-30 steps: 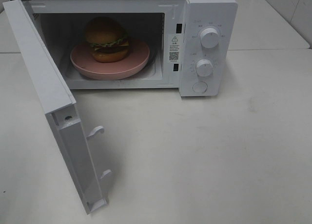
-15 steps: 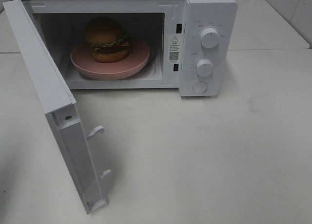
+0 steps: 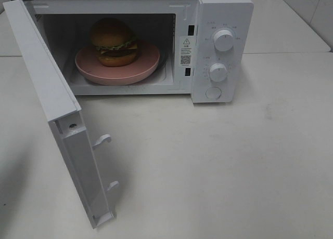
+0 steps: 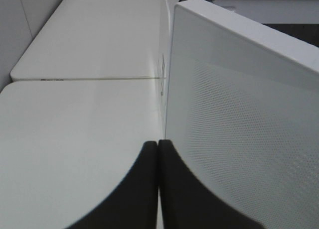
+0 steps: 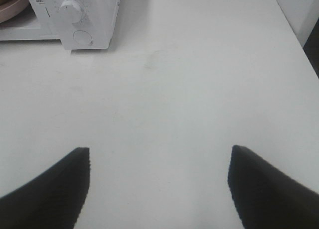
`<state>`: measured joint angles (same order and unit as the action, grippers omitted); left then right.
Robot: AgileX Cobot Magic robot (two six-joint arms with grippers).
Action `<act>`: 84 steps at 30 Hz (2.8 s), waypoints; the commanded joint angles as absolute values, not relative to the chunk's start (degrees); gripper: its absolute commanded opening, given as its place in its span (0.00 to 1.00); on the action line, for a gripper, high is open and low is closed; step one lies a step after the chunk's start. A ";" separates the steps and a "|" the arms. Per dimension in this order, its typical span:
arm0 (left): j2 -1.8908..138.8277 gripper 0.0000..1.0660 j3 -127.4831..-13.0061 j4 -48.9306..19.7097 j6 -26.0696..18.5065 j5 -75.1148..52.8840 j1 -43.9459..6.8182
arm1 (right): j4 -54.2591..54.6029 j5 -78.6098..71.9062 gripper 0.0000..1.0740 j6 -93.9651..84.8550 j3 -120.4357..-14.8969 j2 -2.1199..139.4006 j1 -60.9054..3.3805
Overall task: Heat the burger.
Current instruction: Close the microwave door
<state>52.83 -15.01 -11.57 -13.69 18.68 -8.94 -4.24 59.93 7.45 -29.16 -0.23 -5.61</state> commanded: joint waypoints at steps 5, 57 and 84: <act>60.05 0.00 -10.66 -4.93 -7.91 30.77 -10.94 | -4.18 59.47 0.70 6.76 -29.22 -1.72 -5.44; 100.67 0.00 -34.43 6.99 8.37 52.20 -29.05 | -4.18 59.47 0.70 6.76 -29.22 -1.72 -5.44; 112.76 0.00 -56.32 -7.79 3.67 47.04 -34.84 | -4.18 59.47 0.70 6.76 -29.22 -1.72 -5.44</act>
